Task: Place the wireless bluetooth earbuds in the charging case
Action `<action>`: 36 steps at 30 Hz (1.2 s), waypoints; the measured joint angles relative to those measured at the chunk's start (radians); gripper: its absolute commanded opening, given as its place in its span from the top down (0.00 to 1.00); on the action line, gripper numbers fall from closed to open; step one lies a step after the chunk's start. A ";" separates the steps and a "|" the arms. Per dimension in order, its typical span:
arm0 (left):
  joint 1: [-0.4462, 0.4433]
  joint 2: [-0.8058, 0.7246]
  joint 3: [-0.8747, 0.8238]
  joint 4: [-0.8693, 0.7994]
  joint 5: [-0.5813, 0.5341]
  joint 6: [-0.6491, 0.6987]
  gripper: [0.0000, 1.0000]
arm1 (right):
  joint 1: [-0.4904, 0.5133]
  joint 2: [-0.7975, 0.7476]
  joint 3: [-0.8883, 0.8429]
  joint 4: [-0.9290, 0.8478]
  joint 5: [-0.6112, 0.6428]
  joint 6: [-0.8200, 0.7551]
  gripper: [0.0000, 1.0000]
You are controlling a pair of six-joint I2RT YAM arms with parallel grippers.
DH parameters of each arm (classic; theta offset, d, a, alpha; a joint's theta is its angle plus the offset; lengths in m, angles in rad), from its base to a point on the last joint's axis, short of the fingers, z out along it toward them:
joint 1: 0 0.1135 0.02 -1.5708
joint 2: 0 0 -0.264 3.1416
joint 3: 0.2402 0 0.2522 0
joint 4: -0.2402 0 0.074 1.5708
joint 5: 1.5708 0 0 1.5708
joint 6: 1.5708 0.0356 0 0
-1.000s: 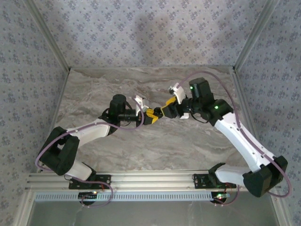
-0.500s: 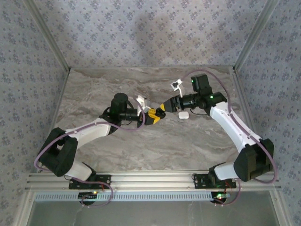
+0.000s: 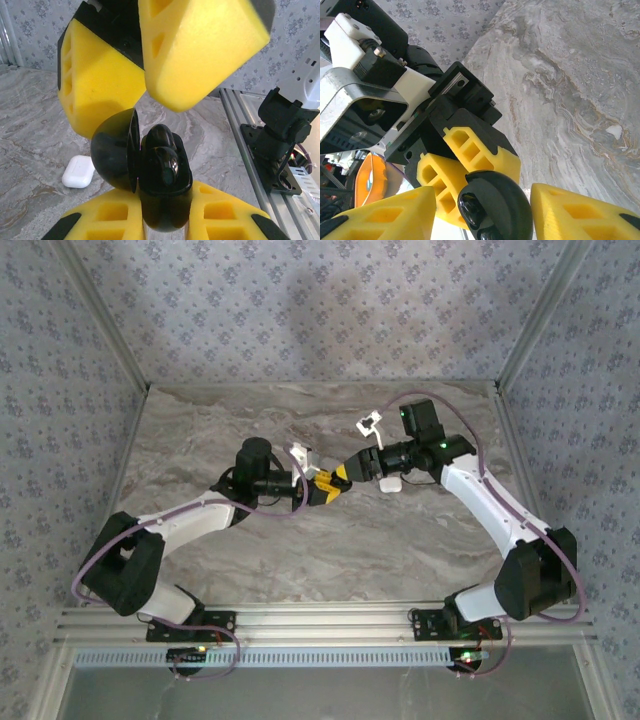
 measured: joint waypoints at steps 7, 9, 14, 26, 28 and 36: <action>0.000 0.000 0.000 -0.005 -0.006 0.008 0.89 | -0.003 -0.100 -0.054 0.000 -0.003 0.004 0.51; 0.000 0.000 0.000 -0.008 -0.010 0.007 0.89 | -0.010 -0.143 -0.077 0.001 -0.002 0.007 0.52; 0.000 0.000 0.000 -0.007 -0.009 0.006 0.89 | -0.061 -0.244 -0.141 0.029 0.032 -0.006 0.50; -0.014 0.000 0.013 -0.006 0.010 -0.016 0.89 | -0.072 -0.364 -0.249 0.127 0.108 -0.435 0.49; -0.020 0.000 0.014 0.002 0.006 -0.032 0.89 | -0.072 -0.362 -0.249 0.137 0.125 -0.454 0.48; -0.029 0.054 0.135 -0.050 -0.092 -0.239 0.89 | -0.147 -0.360 -0.331 0.240 0.252 -0.253 0.46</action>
